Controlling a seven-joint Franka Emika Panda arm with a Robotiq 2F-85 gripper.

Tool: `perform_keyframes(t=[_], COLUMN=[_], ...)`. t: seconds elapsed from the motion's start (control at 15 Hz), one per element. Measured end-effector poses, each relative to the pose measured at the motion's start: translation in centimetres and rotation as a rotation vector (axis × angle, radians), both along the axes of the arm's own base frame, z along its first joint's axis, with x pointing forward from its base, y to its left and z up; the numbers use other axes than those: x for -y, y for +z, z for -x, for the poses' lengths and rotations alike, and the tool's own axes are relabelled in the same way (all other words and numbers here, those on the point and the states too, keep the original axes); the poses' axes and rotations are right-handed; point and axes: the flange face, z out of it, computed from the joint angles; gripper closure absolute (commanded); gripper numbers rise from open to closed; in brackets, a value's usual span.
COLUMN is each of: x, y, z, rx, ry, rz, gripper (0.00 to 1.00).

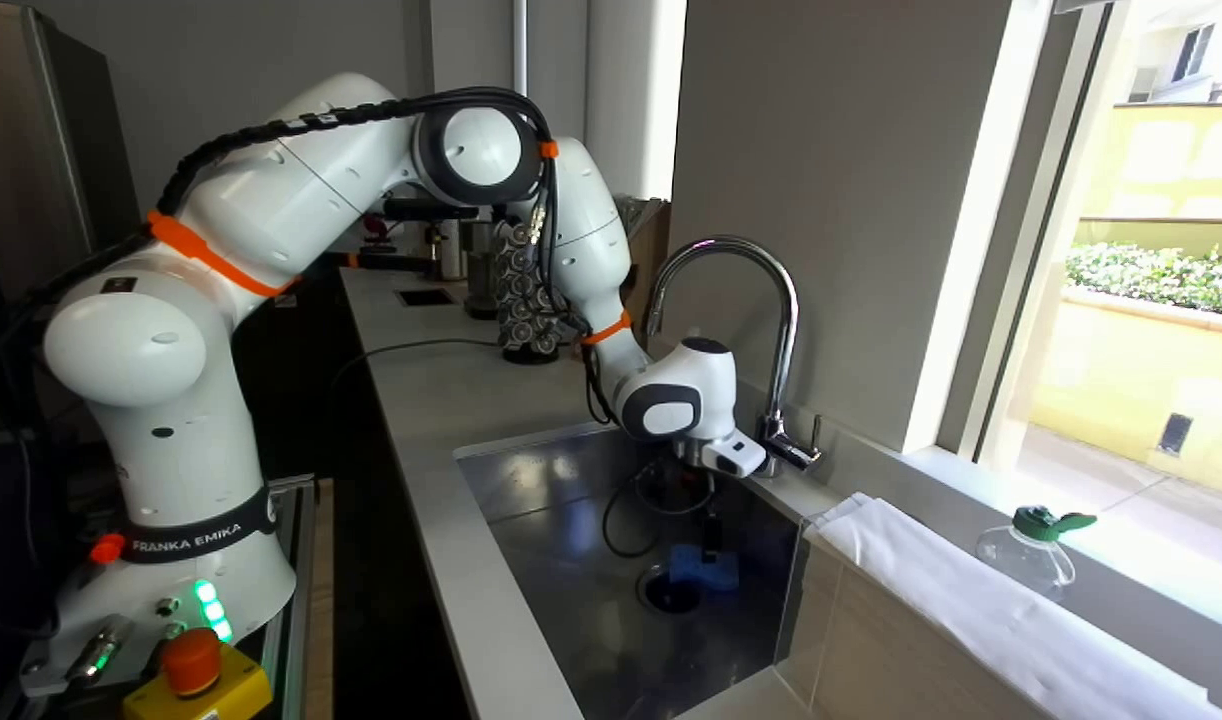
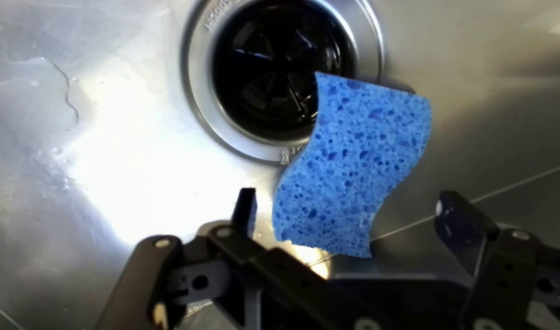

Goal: Close the tap faucet

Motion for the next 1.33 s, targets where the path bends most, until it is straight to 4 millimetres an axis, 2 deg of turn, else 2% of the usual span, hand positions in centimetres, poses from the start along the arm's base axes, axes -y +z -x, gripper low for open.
perform_keyframes(t=[0.4,1.33], x=[1.8,3.7], y=[1.6,6.4], z=[2.2,7.7], rx=[0.0,0.008], ry=[0.067,0.225], rz=[-0.001,0.024], gripper=[0.0,0.0])
